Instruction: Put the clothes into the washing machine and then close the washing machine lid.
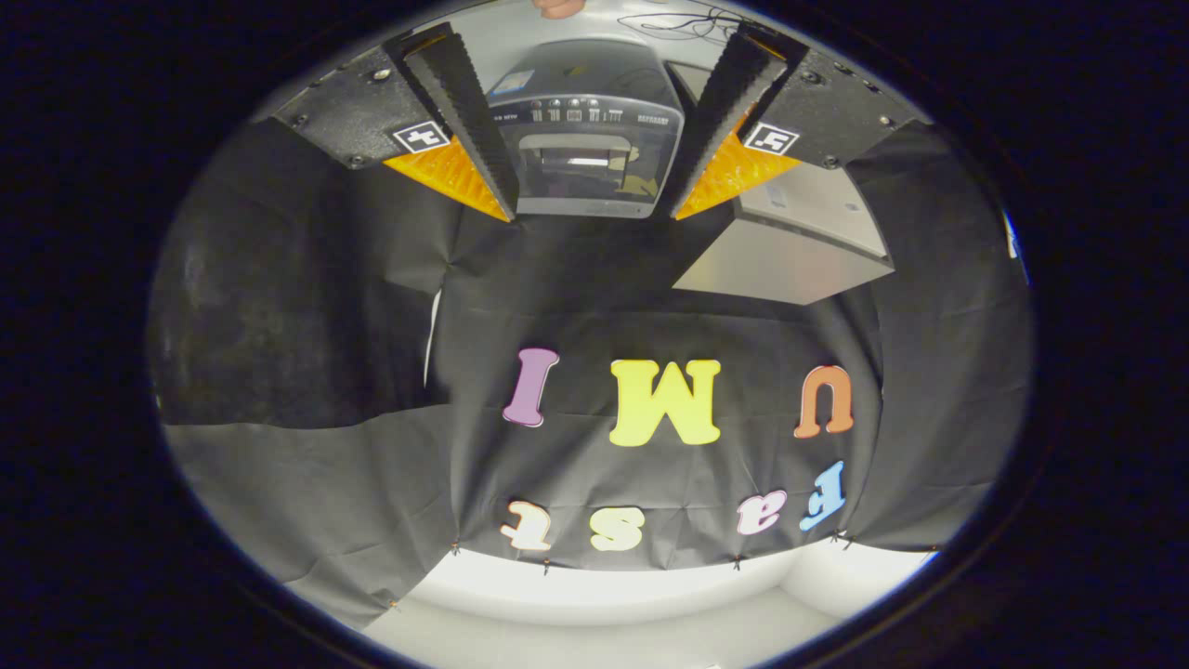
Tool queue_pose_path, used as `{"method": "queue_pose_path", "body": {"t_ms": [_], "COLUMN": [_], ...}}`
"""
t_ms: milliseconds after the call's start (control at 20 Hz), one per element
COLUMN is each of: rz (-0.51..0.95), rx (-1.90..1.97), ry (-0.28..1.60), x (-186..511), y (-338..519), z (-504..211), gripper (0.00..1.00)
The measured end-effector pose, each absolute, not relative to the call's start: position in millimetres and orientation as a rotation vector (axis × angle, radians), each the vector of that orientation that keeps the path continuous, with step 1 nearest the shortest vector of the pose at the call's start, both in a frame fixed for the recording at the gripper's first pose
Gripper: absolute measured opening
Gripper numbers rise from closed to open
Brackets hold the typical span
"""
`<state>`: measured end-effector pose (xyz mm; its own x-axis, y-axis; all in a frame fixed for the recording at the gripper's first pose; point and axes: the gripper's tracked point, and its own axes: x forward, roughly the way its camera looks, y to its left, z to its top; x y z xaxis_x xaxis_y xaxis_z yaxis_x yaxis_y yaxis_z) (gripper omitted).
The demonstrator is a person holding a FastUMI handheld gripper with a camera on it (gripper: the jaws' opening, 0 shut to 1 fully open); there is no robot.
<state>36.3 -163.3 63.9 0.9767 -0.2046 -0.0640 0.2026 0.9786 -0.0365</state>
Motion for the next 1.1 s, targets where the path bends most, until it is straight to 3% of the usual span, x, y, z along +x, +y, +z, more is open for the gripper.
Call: {"method": "queue_pose_path", "body": {"t_ms": [500,1100], "rz": [-0.201,-0.154], "rx": [0.043,0.056], "ry": [-0.022,0.003], "x": [-47.4,-62.5], "y": [-173.4,-219.8], "z": [69.6,23.9], "gripper": [1.00,1.00]}}
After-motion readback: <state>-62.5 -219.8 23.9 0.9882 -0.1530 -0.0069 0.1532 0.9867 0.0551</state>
